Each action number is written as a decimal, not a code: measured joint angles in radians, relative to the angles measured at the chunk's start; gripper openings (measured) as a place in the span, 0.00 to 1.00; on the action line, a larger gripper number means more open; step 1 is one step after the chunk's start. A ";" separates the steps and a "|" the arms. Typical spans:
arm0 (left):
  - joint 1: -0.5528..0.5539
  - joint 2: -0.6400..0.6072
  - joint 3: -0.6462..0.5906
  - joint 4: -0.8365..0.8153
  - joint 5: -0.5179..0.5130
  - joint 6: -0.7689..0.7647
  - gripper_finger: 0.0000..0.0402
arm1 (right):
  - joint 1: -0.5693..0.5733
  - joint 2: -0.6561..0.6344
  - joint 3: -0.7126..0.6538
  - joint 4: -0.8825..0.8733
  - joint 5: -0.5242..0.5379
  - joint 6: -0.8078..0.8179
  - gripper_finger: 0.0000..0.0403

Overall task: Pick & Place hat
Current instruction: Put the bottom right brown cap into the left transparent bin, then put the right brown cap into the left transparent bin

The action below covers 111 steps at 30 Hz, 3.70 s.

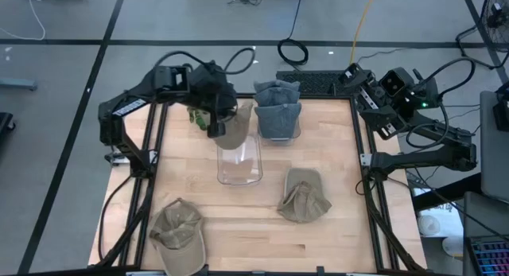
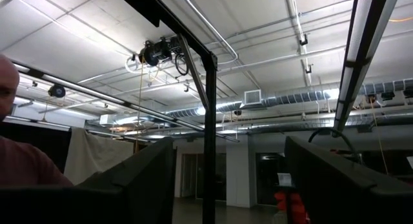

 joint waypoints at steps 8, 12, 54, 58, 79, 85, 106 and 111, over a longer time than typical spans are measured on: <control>0.023 0.061 -0.005 -0.018 -0.010 -0.016 0.05 | 0.000 0.000 0.000 0.000 0.000 0.000 0.70; 0.042 0.060 -0.058 0.029 -0.010 -0.037 0.05 | 0.000 0.000 0.000 -0.001 0.000 0.000 0.70; 0.143 0.032 -0.481 0.215 -0.019 -0.291 0.14 | 0.000 -0.005 0.000 -0.021 0.000 0.035 0.70; 0.144 0.007 -0.479 0.242 0.057 -0.294 0.27 | 0.000 -0.004 0.000 -0.043 0.001 0.030 0.70; 0.116 -0.343 -0.478 0.680 0.457 -0.488 0.66 | 0.001 0.002 0.000 -0.236 -0.023 -0.028 0.70; 0.097 -0.429 -0.478 0.806 0.503 -0.549 0.77 | 0.001 0.001 0.000 -0.237 -0.023 -0.025 0.70; 0.008 -0.544 -0.478 0.822 0.473 -0.599 0.85 | 0.014 -0.090 0.001 -0.881 0.589 0.057 0.61; 0.006 -0.543 -0.478 0.780 0.481 -0.600 0.86 | 0.055 -0.090 0.001 -0.952 0.606 0.127 0.57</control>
